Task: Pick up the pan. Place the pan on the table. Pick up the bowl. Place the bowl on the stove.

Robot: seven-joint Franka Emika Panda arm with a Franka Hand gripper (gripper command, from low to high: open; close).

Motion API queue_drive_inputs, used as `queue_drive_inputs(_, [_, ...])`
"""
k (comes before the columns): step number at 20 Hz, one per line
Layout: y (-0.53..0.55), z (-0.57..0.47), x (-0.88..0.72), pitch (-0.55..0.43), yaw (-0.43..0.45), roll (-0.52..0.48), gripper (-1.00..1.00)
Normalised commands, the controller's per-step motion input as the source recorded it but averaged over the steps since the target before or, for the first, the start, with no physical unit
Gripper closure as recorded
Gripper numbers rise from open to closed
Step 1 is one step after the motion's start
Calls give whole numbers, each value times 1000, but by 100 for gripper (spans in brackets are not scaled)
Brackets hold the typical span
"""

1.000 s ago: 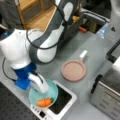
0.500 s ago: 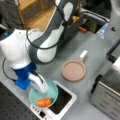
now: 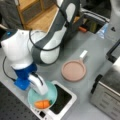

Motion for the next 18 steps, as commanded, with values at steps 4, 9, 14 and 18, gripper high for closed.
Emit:
queue_drive_inputs(4, [410,-90,-390,-219,-142,-259,100])
queue_drive_inputs(9, [411,-95,-389,-208,-139,-232,100])
queue_drive_inputs(14, [226,-105,-345,-207,-99,-206,-100])
queue_drive_inputs(18, [129,-95,-290,-198,-88,-183,-100])
